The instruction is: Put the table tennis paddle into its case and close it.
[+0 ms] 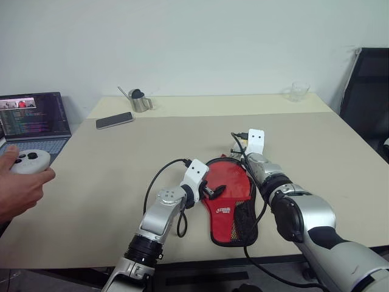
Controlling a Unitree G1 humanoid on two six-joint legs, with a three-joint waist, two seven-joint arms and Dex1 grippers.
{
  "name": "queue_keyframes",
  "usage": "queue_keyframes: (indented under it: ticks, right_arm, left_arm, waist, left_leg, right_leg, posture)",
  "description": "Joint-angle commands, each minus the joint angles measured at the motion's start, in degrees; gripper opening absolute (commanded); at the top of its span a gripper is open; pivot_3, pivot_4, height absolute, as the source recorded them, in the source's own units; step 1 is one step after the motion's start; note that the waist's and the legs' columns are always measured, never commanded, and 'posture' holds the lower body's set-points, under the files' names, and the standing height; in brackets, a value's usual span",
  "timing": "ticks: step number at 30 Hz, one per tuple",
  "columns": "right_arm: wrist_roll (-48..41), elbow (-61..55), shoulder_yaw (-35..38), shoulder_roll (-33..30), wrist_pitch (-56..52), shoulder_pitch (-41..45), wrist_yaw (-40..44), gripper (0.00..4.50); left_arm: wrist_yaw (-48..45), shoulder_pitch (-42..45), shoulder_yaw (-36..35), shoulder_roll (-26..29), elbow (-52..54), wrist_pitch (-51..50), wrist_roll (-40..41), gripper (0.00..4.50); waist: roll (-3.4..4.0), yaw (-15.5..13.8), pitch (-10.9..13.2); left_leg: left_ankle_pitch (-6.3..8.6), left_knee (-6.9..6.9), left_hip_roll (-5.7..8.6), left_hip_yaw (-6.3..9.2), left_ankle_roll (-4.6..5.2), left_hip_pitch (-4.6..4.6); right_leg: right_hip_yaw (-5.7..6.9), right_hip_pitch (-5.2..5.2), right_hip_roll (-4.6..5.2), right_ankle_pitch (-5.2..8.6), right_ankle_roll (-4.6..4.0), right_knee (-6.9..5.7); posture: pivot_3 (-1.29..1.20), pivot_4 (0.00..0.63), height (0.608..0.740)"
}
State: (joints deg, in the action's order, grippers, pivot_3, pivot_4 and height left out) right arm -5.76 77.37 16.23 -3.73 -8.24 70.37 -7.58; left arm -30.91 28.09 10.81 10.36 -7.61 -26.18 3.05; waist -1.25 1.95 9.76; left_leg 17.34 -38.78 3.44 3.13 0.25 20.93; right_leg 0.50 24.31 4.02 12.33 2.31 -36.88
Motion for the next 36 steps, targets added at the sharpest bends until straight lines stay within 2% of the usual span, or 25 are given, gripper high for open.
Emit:
queue_keyframes:
  ticks: [1,17,26,30,36]
  right_arm:
    - [-0.1,-0.9,0.5,0.2,0.9,0.7,0.2,0.02]
    - [-1.3,-3.2,1.1,-0.5,-2.2,3.4,1.3,0.02]
    - [0.4,-7.2,-1.3,-5.1,-7.1,1.6,1.6,0.02]
    - [1.0,-12.5,-3.4,-7.5,-13.1,-1.2,4.5,0.02]
    - [-0.6,-30.8,-8.4,-8.1,-27.5,-9.2,13.6,0.02]
  left_arm:
    - [0.2,0.1,-0.1,0.4,0.9,-0.2,0.1,4.50]
    - [0.3,0.0,0.0,-0.4,0.4,0.0,0.6,4.50]
    - [0.2,0.5,0.3,-1.0,-0.7,0.7,0.6,4.50]
    - [-0.1,0.8,0.5,-1.4,-1.7,1.3,0.7,4.50]
    - [-0.7,1.4,1.1,-2.2,-3.3,2.2,0.5,4.50]
  waist:
    - [0.00,0.0,0.0]
    - [0.03,0.0,0.0]
    - [0.04,-0.1,0.0]
    - [0.04,-0.1,0.0]
    - [0.04,-0.2,0.0]
  left_leg:
    - [0.00,0.00,0.00,0.00,0.00,0.00]
    - [0.00,0.00,0.00,0.00,0.01,0.00]
    - [0.00,0.01,0.00,0.01,0.01,0.03]
    - [0.05,0.01,0.00,0.01,0.08,0.03]
    - [0.09,0.01,0.00,0.01,0.16,0.03]
  right_leg:
    - [0.00,0.00,0.00,0.00,0.00,0.00]
    - [0.00,0.00,0.00,0.00,0.00,0.01]
    - [0.01,0.00,0.00,0.00,0.00,0.04]
    - [0.01,-0.01,0.00,0.00,0.00,0.04]
    - [0.01,-0.02,0.01,0.00,0.00,0.04]
  posture:
    - [0.00,0.150,0.740]
    - [0.00,0.150,0.740]
    - [0.00,0.150,0.740]
    - [0.00,0.150,0.740]
    - [0.00,0.150,0.740]
